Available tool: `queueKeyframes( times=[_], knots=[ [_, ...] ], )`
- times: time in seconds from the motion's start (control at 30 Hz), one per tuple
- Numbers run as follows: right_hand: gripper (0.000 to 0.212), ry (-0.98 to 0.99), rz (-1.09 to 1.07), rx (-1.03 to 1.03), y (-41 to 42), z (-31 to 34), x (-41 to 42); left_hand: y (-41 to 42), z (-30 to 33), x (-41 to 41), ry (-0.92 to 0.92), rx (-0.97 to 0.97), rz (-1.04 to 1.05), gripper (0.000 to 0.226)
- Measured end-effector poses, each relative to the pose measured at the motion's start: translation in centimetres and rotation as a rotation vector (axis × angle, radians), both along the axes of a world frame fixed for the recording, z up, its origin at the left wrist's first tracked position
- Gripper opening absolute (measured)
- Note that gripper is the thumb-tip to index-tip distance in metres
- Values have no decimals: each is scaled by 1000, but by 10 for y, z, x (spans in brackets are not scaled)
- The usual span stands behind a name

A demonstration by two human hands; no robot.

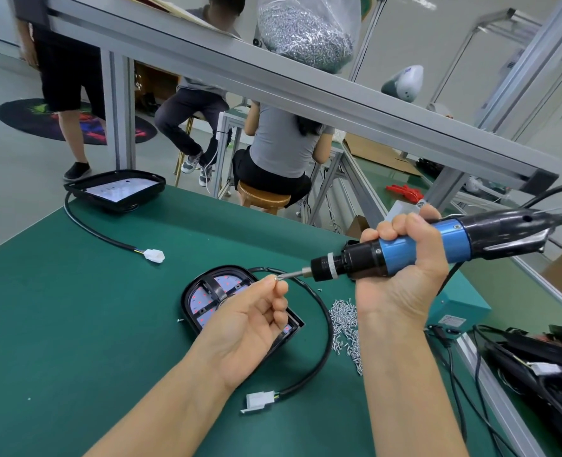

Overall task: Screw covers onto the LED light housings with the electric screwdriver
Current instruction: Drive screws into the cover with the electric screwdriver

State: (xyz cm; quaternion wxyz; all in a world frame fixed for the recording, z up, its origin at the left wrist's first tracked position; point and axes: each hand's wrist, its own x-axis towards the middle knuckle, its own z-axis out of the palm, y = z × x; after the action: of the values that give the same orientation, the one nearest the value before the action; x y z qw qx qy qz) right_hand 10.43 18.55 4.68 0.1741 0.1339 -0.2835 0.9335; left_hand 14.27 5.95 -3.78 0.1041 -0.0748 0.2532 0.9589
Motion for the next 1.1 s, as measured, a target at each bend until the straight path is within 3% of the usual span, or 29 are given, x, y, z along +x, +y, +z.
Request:
queueKeyframes(
  times=[0.07, 0.23, 0.37, 0.53, 0.67, 1.1],
  knots=[
    [23, 1, -7, -15, 0, 0, -1, 1, -1, 1, 12, -20, 47, 7],
    [27, -59, -82, 13, -7, -8, -1, 14, 9, 6, 194, -304, 234, 6],
    [27, -84, -131, -3, -5, -11, -1, 11, 16, 6, 195, -342, 301, 16],
    [25, -35, -66, -21, 6, -7, 7, -10, 4, 7, 47, -175, 225, 7],
    [22, 5, -34, -48, 9, -5, 13, -11, -1, 5, -32, -45, 163, 21],
    [22, 41, -23, 14, 5, 0, 15, -7, 5, 9, 53, -86, 93, 14]
  ],
)
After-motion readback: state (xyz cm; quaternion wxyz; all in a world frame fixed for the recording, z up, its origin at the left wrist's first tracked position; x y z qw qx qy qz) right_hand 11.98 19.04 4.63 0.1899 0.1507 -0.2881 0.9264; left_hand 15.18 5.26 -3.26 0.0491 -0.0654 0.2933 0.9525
